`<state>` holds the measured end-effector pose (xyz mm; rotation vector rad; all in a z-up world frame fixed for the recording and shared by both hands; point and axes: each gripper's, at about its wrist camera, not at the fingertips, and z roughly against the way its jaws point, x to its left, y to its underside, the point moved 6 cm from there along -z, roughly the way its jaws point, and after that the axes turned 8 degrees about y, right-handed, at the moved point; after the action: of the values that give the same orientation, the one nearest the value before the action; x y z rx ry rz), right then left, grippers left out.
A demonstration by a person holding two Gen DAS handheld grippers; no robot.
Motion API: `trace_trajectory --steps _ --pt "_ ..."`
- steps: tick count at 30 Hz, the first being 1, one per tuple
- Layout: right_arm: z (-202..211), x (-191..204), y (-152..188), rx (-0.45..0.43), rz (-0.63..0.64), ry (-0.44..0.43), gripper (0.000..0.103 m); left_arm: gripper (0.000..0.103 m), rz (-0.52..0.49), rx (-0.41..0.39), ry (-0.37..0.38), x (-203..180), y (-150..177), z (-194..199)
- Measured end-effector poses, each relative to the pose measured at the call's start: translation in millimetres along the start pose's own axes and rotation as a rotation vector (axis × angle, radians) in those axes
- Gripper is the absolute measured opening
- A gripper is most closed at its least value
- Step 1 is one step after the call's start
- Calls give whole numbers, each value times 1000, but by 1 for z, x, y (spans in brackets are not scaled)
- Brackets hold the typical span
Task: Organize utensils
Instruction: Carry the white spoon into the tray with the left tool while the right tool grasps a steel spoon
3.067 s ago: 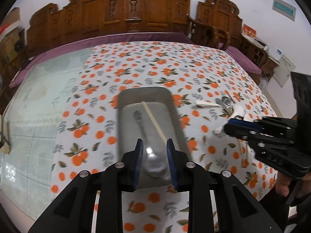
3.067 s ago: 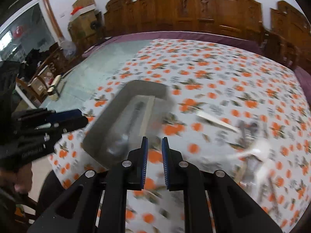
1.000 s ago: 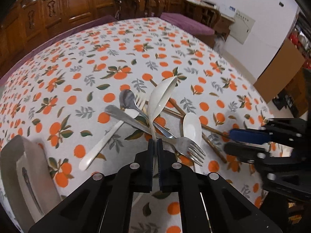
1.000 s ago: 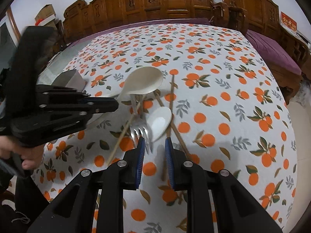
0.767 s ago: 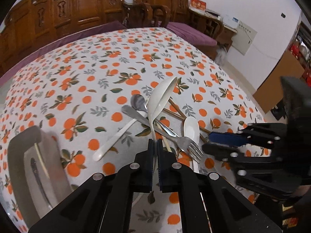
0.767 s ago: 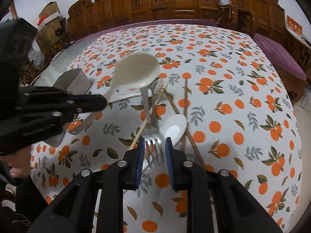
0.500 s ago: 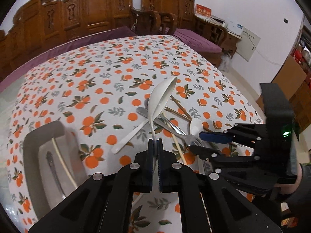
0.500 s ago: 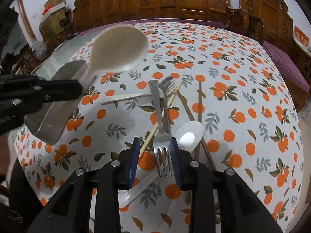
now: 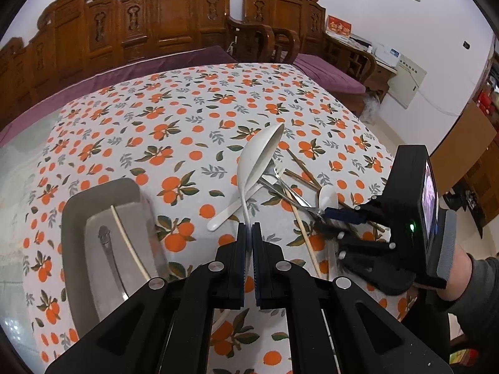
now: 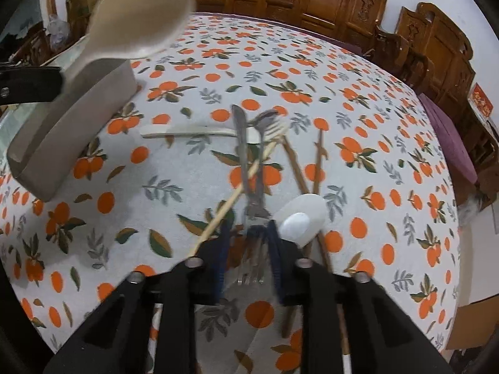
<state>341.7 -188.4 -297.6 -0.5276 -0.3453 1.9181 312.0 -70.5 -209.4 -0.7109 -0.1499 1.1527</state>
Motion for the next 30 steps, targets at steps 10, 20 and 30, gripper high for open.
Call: trace_trajectory --steps 10,20,30 --pt "-6 -21 -5 21 -109 -35 10 3 8 -24 -10 1 -1 15" --pt "10 -25 -8 0 -150 -65 4 3 26 -42 -36 8 0 26" --pt "41 -21 -25 -59 -172 -74 4 3 64 -52 -95 36 0 42"
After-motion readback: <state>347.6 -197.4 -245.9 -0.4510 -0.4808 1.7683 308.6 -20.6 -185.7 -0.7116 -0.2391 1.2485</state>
